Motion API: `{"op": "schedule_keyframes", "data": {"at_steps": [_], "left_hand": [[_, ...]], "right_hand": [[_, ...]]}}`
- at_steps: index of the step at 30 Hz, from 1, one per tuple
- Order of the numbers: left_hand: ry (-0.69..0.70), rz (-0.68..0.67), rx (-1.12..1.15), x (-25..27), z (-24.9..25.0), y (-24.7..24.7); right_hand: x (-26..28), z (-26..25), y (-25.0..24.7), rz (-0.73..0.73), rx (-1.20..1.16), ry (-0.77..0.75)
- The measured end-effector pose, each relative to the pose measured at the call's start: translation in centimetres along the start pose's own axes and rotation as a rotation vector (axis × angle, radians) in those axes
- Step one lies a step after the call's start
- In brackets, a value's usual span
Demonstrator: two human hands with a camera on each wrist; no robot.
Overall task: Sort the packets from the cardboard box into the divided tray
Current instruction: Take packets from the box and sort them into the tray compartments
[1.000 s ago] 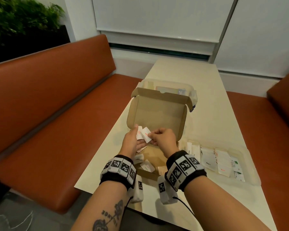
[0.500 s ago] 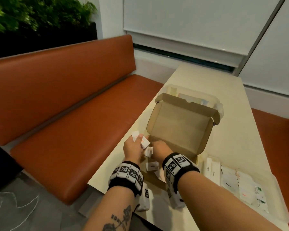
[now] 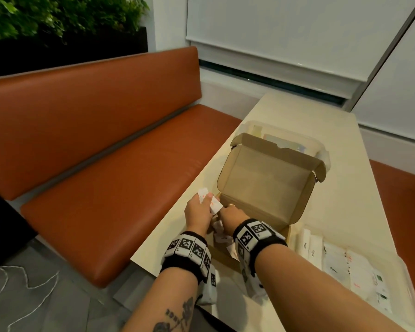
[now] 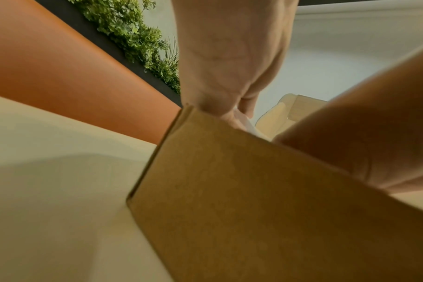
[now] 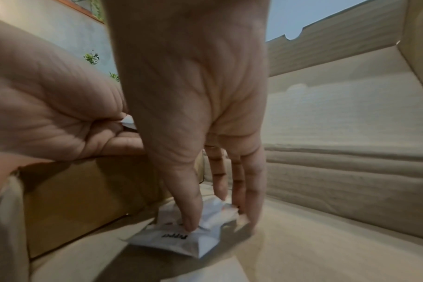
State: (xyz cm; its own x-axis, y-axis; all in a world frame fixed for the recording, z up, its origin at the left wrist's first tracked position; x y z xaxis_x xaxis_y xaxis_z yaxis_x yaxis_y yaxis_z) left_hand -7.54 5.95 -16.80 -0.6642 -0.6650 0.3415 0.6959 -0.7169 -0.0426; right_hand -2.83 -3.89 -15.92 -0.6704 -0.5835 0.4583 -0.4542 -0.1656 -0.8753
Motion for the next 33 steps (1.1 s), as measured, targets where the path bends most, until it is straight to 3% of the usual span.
{"op": "schedule_keyframes", "data": {"at_steps": [7, 14, 22, 25, 31, 33], "left_hand": [[-0.061, -0.085, 0.134, 0.2, -0.5, 0.5], [0.146, 0.1, -0.188, 0.7, 1.5, -0.3], [0.146, 0.172, -0.209, 1.6, 2.5, 0.7], [0.099, 0.093, -0.196, 1.5, 2.1, 1.9], [-0.157, -0.239, 0.074, 2.6, -0.1, 5.4], [-0.113, -0.335, 0.039, 3.0, 0.2, 6.0]], "right_hand": [[0.7, 0.4, 0.2, -0.079, -0.051, -0.015], [1.8, 3.0, -1.0, 0.002, -0.312, 0.079], [4.5, 5.9, -4.0, 0.064, -0.692, 0.121], [5.1, 5.8, -3.9, 0.042, -0.776, 0.128], [4.9, 6.2, -2.5, 0.029, -0.805, 0.222], [5.1, 6.3, -2.3, 0.033, -0.821, 0.242]]}}
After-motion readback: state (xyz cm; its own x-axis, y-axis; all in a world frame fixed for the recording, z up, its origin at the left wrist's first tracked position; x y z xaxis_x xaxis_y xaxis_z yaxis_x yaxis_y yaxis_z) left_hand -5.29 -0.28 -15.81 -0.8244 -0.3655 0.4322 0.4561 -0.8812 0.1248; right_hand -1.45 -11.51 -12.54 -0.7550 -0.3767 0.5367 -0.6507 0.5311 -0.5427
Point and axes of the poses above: each hand's wrist, its own x-axis away from the middle knuckle, its own y-axis out of the palm, z = x × y, the point moved 9 cm from there along -x, towards the middle knuckle, and after that the axes turned 6 degrees about -y, right-handed, at the moved point
